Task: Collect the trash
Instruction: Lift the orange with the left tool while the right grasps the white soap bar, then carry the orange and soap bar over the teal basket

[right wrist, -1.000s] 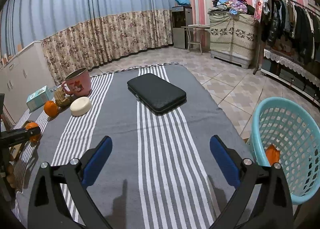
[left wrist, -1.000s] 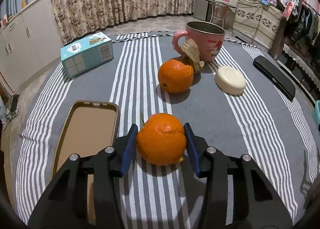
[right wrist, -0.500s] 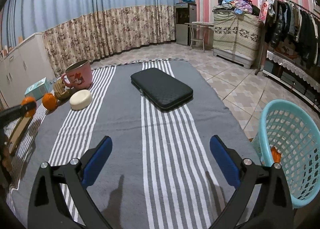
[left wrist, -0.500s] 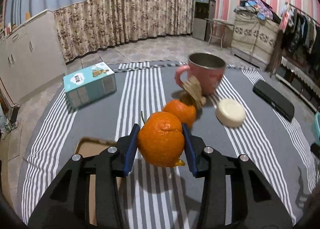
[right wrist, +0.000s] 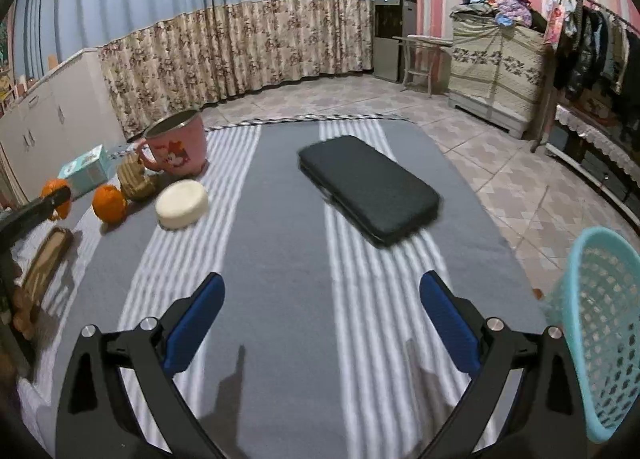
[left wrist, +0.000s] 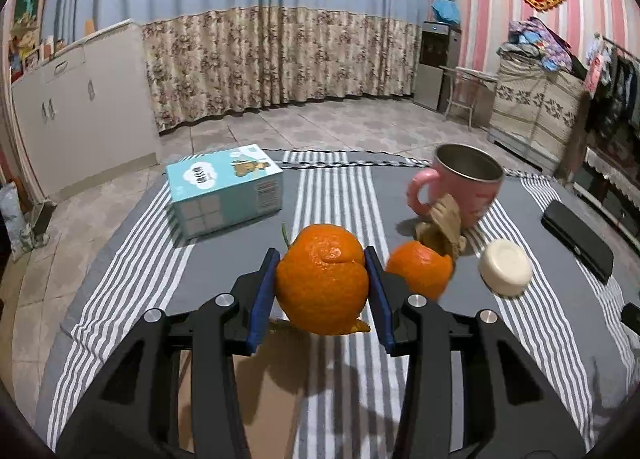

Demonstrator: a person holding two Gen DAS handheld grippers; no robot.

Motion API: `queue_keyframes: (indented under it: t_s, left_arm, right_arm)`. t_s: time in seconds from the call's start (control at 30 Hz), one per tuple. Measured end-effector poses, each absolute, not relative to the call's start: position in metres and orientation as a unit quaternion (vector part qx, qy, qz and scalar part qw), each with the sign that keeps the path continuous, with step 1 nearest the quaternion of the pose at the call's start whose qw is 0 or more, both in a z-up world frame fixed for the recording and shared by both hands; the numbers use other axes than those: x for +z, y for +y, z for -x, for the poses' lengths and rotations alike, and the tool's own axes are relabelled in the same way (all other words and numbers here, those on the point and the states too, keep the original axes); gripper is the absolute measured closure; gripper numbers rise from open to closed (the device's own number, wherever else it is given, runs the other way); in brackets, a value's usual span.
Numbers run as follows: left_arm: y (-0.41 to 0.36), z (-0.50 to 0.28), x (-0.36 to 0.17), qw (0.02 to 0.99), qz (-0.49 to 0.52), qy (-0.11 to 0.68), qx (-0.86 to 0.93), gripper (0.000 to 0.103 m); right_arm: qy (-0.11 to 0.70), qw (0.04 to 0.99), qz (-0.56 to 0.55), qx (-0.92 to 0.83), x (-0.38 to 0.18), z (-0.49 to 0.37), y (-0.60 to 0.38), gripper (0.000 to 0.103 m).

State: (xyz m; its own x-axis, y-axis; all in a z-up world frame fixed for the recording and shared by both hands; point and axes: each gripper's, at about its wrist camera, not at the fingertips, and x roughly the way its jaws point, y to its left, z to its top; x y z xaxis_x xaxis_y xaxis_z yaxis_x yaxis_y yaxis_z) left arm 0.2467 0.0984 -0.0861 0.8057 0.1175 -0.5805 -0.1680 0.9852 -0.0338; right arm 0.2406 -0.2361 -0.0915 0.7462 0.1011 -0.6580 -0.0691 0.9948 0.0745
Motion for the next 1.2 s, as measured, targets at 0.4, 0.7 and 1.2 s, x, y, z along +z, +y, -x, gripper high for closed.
queue_keyframes:
  t_s: [0.4,0.7,1.2]
  left_arm:
    - [0.134,-0.249,-0.089,0.942,0.087,0.297,0.127,0.062]
    - [0.145,-0.249,-0.093,0.937,0.112,0.303,0.132,0.062]
    - [0.142,-0.250,-0.097,0.937,0.109,0.307,0.123,0.062]
  right_arm:
    - [0.386,0.917,0.020,0.099,-0.104,-0.304,-0.143,0.007]
    - [0.429,0.898,-0.008,0.092,-0.124,-0.339,-0.118,0.007]
    - [0.411,0.904,0.034,0.114,-0.115,-0.323,-0.108,0.042]
